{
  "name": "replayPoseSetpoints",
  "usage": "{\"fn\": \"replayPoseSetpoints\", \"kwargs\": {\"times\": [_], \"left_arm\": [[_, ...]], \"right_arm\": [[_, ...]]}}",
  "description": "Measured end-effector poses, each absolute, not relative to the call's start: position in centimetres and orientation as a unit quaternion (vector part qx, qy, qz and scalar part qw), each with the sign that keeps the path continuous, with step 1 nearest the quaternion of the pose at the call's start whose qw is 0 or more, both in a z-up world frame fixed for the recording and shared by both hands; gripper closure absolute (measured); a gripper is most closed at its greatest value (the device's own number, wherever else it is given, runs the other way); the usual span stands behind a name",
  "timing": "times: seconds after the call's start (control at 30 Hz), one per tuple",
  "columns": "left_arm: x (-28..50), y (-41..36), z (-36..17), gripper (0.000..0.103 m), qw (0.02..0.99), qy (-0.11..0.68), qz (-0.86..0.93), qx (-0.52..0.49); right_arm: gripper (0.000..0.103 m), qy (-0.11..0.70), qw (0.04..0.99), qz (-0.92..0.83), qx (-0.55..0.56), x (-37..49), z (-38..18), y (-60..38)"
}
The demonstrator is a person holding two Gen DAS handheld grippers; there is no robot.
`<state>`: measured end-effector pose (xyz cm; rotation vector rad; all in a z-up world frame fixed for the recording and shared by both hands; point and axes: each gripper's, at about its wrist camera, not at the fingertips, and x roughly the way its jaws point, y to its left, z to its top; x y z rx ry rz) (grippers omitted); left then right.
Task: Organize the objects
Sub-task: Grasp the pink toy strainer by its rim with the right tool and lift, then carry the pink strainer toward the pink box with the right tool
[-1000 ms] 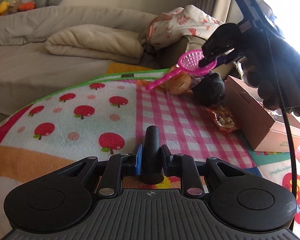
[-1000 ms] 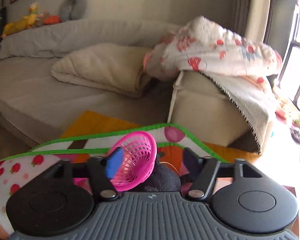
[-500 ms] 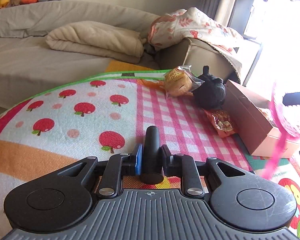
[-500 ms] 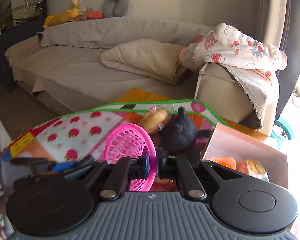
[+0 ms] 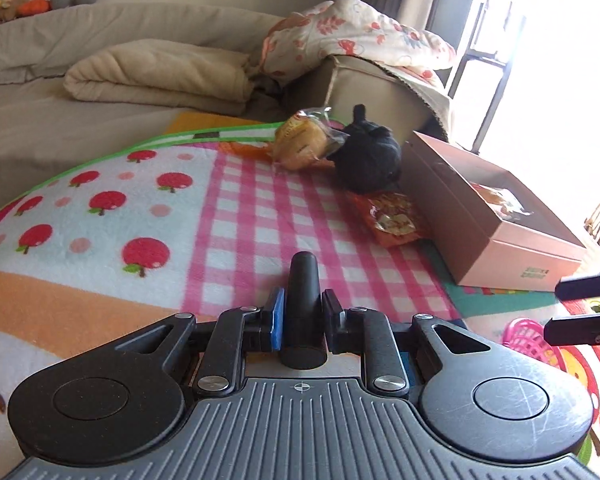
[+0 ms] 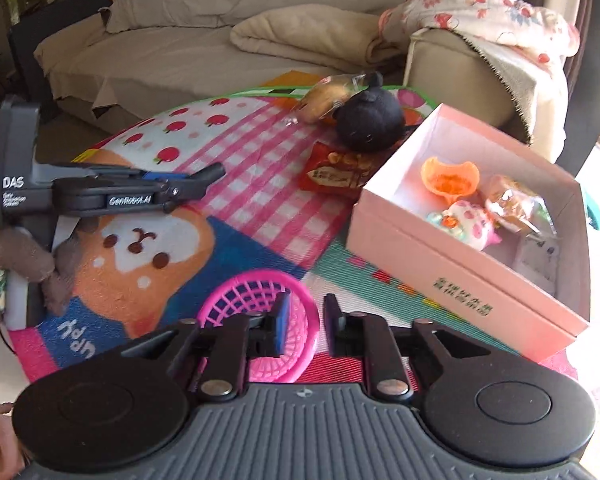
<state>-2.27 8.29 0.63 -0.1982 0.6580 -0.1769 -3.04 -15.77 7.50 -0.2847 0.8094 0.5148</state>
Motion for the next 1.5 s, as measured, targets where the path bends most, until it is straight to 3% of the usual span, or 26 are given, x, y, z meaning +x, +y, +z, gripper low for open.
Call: {"fn": "replayPoseSetpoints", "kwargs": {"times": [0.03, 0.23, 0.47, 0.63, 0.87, 1.03, 1.27, 1.33, 1.5], "left_arm": [[-2.3, 7.8, 0.6, 0.08, 0.938, 0.321, -0.086, -0.095], [-2.5, 7.1, 0.4, 0.08, 0.941, 0.316, -0.073, -0.095], [-2.5, 7.2, 0.3, 0.079, 0.942, 0.316, -0.072, -0.091], [-2.5, 6.8, 0.4, 0.079, 0.942, 0.319, -0.069, -0.083], [-3.2, 5.7, 1.1, 0.079, 0.937, 0.34, -0.078, -0.033], [-3.5, 5.1, 1.4, 0.08, 0.933, 0.351, -0.075, -0.014], [-3.9, 4.4, 1.2, 0.08, 0.937, 0.342, -0.067, 0.005], [-4.1, 4.4, 1.2, 0.08, 0.938, 0.34, -0.066, 0.004], [-4.9, 4.1, 1.1, 0.079, 0.941, 0.334, -0.062, 0.012]], "right_arm": [[0.037, 0.371, 0.886, 0.241, -0.143, -3.6, 7.8, -15.8], [0.015, 0.308, 0.896, 0.248, -0.204, -8.3, 6.9, -12.8], [0.011, 0.287, 0.902, 0.212, -0.242, -8.6, 3.4, -8.1], [0.01, 0.275, 0.901, 0.186, -0.279, -9.4, 2.9, -10.0], [0.01, 0.306, 0.912, 0.185, -0.201, -8.3, 4.0, -14.8], [0.0, 0.314, 0.911, 0.217, -0.155, -7.9, 4.5, -15.8], [0.001, 0.339, 0.905, 0.221, -0.131, -6.4, 3.1, -15.4], [0.006, 0.337, 0.902, 0.229, -0.142, -6.6, 3.0, -15.0], [0.006, 0.327, 0.896, 0.235, -0.187, -6.8, 2.6, -13.6]]}}
